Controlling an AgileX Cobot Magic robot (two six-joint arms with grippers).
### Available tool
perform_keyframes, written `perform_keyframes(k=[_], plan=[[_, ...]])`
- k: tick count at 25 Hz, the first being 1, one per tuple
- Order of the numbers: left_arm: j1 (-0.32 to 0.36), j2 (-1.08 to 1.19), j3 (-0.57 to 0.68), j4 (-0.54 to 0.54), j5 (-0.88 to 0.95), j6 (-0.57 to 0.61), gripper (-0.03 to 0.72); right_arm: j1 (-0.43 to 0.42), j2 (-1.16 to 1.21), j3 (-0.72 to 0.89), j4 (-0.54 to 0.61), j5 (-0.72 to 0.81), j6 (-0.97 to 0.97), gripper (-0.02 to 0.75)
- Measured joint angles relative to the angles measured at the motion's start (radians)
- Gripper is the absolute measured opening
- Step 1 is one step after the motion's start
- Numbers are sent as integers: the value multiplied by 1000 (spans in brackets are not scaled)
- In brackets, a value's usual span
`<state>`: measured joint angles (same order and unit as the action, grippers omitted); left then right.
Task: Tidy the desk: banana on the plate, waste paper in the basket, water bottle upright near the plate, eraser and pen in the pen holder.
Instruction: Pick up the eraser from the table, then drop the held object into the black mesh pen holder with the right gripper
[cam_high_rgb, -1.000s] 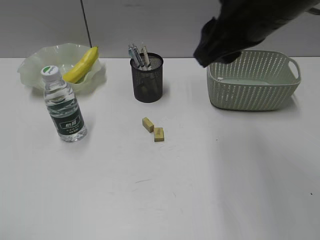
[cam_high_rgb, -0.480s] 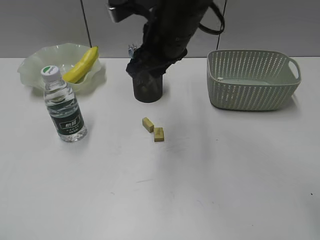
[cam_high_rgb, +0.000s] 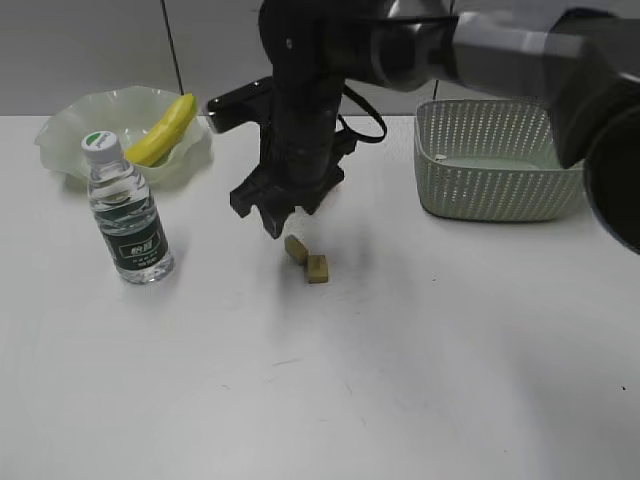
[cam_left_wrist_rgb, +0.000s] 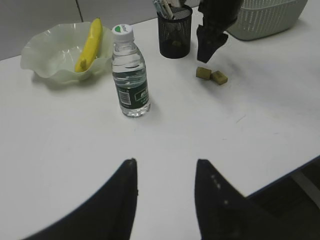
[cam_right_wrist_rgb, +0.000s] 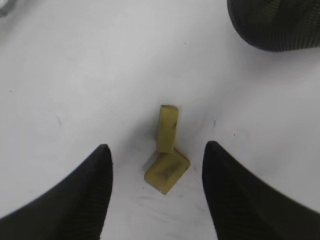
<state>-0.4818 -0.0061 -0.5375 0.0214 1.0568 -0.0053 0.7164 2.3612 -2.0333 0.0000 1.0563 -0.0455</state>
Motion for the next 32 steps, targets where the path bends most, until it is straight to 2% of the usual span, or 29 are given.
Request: perform_keyframes(k=[10,14,18,19,25,32], plan=[[0,0,0,0,0,0,290,0,100,-8,-6,-29,46,440],[0,0,0,0,0,0,290,0,127,-10,-6,-39,46,328],[0,0,0,0,0,5,290,0,140,-13,-10,-26,46,142],[0,0,0,0,0,0,290,0,140,-20,-10,-14,46,120],[0,0,0,0,0,0,290,0,138,-159,-29,108,46,121],[0,0,0,0,0,0,290,7,19,-354,0,127,33,121]])
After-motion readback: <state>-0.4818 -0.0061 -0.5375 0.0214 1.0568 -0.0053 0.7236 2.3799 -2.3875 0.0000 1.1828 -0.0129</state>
